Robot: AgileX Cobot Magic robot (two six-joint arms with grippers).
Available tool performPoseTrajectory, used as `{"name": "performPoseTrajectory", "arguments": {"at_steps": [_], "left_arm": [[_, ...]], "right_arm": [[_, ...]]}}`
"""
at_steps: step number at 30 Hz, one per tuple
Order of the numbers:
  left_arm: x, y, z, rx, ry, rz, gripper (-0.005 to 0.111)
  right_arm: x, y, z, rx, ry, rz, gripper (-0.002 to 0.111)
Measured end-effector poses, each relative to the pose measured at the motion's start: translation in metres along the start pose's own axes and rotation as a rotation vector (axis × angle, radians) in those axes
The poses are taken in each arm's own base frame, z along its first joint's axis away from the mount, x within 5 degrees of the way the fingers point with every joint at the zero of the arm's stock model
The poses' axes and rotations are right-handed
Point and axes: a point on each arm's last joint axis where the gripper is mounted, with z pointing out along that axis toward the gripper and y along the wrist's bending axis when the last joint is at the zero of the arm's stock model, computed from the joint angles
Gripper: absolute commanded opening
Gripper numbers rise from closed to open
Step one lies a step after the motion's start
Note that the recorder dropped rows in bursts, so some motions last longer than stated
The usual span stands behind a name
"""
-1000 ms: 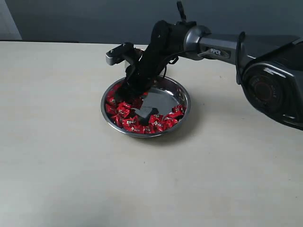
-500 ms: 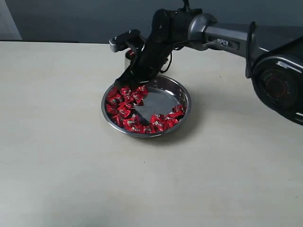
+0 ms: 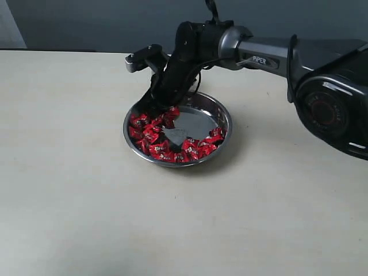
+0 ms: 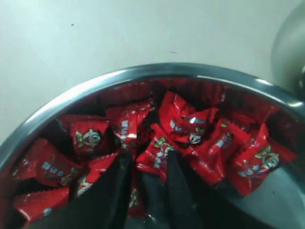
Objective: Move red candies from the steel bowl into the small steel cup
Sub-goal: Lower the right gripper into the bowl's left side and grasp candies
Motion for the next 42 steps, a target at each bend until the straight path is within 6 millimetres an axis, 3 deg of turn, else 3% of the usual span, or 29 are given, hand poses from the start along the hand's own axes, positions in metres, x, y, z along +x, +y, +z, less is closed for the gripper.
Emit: {"name": "performPoseTrajectory", "arguments": {"at_steps": [8, 39, 42], "left_arm": [[0.000, 0.000, 0.000, 0.000, 0.000, 0.000, 0.002], [0.000, 0.000, 0.000, 0.000, 0.000, 0.000, 0.002], [0.000, 0.000, 0.000, 0.000, 0.000, 0.000, 0.002]], "right_arm": [[0.006, -0.009, 0.001, 0.097, 0.065, -0.035, 0.031], [0.009, -0.010, 0.002, 0.098, 0.093, -0.033, 0.031], [0.010, -0.009, 0.002, 0.094, 0.105, -0.032, 0.024]]}}
